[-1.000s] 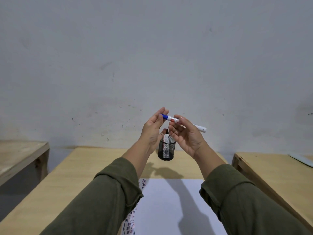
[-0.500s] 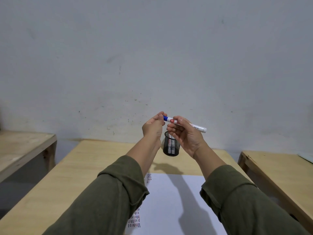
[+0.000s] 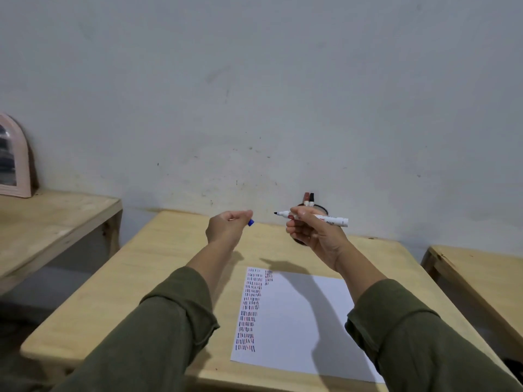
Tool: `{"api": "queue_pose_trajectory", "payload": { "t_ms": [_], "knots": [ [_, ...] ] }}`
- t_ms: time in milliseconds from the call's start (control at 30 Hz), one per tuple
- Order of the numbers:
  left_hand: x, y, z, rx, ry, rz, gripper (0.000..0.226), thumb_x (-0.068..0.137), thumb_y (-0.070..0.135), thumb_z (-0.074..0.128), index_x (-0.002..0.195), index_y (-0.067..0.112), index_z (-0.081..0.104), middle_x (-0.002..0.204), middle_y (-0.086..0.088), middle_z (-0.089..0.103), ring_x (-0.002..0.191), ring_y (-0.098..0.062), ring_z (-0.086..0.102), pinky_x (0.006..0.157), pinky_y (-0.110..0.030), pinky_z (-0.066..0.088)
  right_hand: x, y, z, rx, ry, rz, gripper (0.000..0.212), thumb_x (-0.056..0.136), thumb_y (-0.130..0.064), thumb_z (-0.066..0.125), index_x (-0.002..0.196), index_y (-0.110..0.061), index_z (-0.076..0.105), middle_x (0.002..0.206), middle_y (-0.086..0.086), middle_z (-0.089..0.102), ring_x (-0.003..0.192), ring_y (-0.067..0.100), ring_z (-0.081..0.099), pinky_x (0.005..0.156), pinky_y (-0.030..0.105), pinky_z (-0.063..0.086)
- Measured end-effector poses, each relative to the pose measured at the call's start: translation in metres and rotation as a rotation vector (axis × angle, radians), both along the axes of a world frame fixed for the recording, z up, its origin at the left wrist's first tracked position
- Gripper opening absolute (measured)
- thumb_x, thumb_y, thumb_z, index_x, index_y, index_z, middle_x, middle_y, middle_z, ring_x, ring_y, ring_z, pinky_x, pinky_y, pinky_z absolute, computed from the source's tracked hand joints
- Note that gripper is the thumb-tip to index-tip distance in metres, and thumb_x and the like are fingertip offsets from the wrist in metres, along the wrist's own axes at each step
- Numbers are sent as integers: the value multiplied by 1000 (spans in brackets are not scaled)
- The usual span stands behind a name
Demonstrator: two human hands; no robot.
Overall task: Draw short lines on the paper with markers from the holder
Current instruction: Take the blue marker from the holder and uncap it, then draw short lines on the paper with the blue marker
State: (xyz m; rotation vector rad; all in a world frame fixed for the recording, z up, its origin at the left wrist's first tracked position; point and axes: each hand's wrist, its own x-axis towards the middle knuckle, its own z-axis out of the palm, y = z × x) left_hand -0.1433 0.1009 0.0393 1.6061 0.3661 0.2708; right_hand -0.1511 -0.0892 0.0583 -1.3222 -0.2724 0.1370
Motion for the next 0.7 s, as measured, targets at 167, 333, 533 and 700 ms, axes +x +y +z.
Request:
{"api": "queue_pose_trajectory", "payload": {
  "t_ms": [167, 333, 533, 700],
  "knots": [
    [-18, 7, -52, 185, 77, 23, 12, 79, 26, 71, 89, 19, 72, 80, 5, 72, 67, -7, 63, 51, -16, 48, -8, 15, -34, -7, 107, -14, 23, 94, -29, 49, 92, -11, 63, 65, 4, 65, 58, 13, 62, 62, 21, 54],
    [-24, 10, -92, 451, 94, -45, 13, 76, 35, 71, 68, 35, 61, 81, 10, 74, 76, -9, 71, 91, -35, 49, -11, 14, -63, -41, 165, -76, 19, 93, -23, 52, 98, -7, 63, 60, 3, 63, 53, 12, 58, 59, 20, 52],
    [-27, 3, -103, 645, 82, -42, 18, 82, 39, 64, 97, 30, 69, 95, 10, 72, 99, -15, 62, 88, -32, 31, -13, 9, -85, -76, 206, -142, 11, 84, -6, 63, 94, -7, 65, 68, 9, 60, 59, 15, 56, 59, 21, 51],
    [-29, 4, -109, 693, 83, -97, 42, 82, 43, 64, 122, 30, 57, 112, 10, 70, 117, -15, 54, 95, -34, 27, -12, 7, -97, -92, 227, -183, 21, 82, 3, 60, 78, -15, 70, 64, 4, 52, 57, 11, 44, 57, 20, 40]
  ]
}}
